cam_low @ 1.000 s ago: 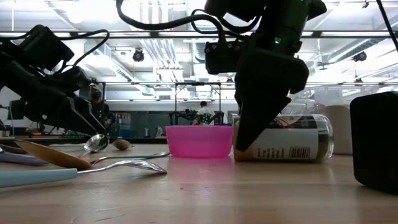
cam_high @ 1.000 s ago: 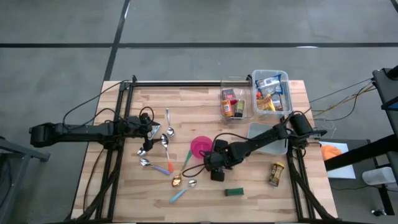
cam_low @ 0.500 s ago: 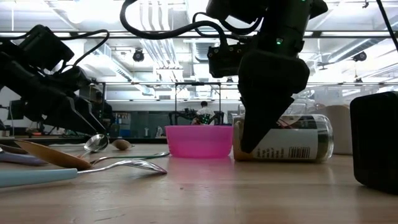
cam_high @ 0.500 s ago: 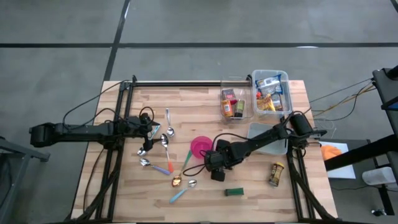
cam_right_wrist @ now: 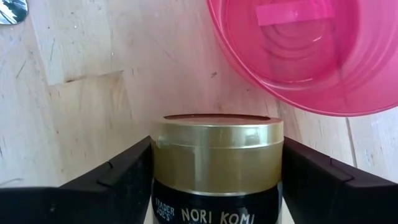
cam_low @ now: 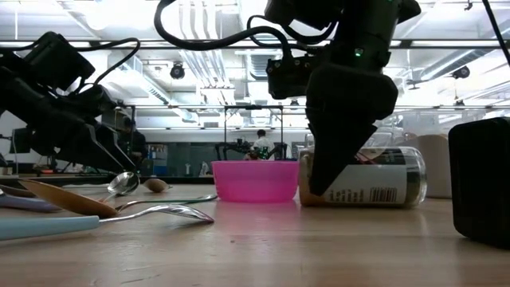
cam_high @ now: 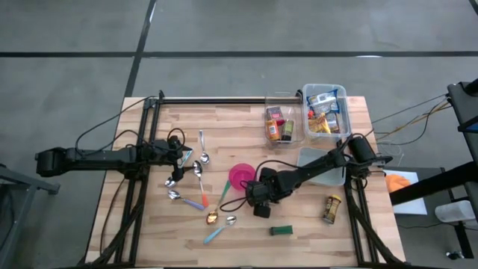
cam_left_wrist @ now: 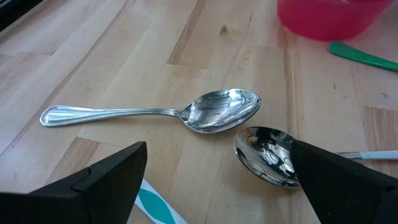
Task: Pick & Place Food Item
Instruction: Put the golden seasoning bottle into the transparent bin
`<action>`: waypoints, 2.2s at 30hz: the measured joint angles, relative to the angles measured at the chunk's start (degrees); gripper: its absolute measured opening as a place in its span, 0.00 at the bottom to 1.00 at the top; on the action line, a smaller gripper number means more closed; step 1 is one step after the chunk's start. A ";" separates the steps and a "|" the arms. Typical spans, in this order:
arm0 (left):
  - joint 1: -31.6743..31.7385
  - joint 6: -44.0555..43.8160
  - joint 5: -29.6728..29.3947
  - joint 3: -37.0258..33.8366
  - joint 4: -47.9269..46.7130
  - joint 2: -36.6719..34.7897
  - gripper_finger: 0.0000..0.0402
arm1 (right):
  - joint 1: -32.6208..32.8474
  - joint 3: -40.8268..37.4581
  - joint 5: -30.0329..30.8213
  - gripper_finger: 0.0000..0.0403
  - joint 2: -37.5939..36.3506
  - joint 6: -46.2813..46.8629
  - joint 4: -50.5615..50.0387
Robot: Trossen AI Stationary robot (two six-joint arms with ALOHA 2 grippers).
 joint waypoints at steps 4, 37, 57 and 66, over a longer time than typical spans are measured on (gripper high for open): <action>0.00 0.00 -0.01 0.01 0.00 0.00 0.99 | 0.07 0.00 0.01 0.68 0.00 0.02 -0.05; -0.01 0.00 -0.01 0.01 -0.01 0.00 0.99 | -0.09 -0.02 28.88 0.67 -18.20 10.42 -7.20; -0.01 0.00 0.00 0.00 0.00 0.00 0.99 | -26.28 -0.02 35.83 0.70 -29.88 13.27 -8.90; 0.00 0.00 -0.01 0.01 -0.02 0.00 0.99 | -39.86 0.00 27.81 0.67 -22.76 13.29 -7.40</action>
